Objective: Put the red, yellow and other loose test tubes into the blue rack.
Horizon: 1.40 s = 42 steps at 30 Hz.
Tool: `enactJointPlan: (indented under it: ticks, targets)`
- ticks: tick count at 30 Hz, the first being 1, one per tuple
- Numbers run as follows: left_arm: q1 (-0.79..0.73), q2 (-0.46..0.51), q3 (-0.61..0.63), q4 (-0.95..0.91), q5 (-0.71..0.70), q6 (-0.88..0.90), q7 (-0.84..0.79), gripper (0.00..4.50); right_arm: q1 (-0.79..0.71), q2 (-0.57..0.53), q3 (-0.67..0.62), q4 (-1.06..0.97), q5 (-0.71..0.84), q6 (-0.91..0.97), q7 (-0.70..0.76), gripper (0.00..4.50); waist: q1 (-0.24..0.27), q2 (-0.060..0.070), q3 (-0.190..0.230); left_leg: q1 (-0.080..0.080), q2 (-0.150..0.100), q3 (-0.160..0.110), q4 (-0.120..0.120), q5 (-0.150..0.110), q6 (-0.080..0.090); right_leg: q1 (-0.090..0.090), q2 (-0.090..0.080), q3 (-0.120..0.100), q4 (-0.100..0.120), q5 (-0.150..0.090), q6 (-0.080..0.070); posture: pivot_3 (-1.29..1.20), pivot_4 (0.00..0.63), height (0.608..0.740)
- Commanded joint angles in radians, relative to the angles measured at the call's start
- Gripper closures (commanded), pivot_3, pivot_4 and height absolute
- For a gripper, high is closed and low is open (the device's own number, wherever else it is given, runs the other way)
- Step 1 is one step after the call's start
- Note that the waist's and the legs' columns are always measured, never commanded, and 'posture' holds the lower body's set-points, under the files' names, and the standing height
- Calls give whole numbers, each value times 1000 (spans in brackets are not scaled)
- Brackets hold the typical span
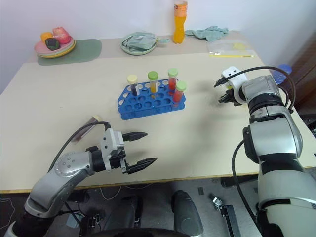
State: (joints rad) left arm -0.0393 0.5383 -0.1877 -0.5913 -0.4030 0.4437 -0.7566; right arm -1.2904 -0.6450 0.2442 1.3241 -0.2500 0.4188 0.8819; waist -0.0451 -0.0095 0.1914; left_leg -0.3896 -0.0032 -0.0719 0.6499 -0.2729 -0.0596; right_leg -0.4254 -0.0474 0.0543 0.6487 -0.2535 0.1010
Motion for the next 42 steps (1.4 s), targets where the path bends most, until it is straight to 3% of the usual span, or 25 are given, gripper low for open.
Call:
enactJointPlan:
  ticks: [1, 5, 26, 42]
  targets:
    - [4, 0, -2, -19, -4, -21, -7, 0, -15, -35, -29, -20, 5, -13, 10, 2074, 0, 0, 0, 0, 0, 0, 0, 0, 0, 0, 0, 0, 0, 0, 0, 0, 150, 740]
    - [0, 1, 1, -27, -11, -9, -7, 0, -9, -45, -43, -22, 5, -14, 8, 31, 0, 0, 0, 0, 0, 0, 0, 0, 0, 0, 0, 0, 0, 0, 0, 0, 150, 740]
    - [-24, -5, 0, -52, -41, 43, 14, 0, -2, -92, -85, -48, 15, 13, 49, 31, 1, 0, 0, 0, 0, 0, 0, 0, 0, 0, 0, 0, 0, 0, 0, 0, 150, 740]
    - [-29, -23, -10, -16, -29, 17, -11, 0, 25, -146, -116, -50, 17, 19, -55, 31, 0, 0, 0, 0, 0, 0, 0, 0, 0, 0, 0, 0, 0, 0, 0, 0, 150, 740]
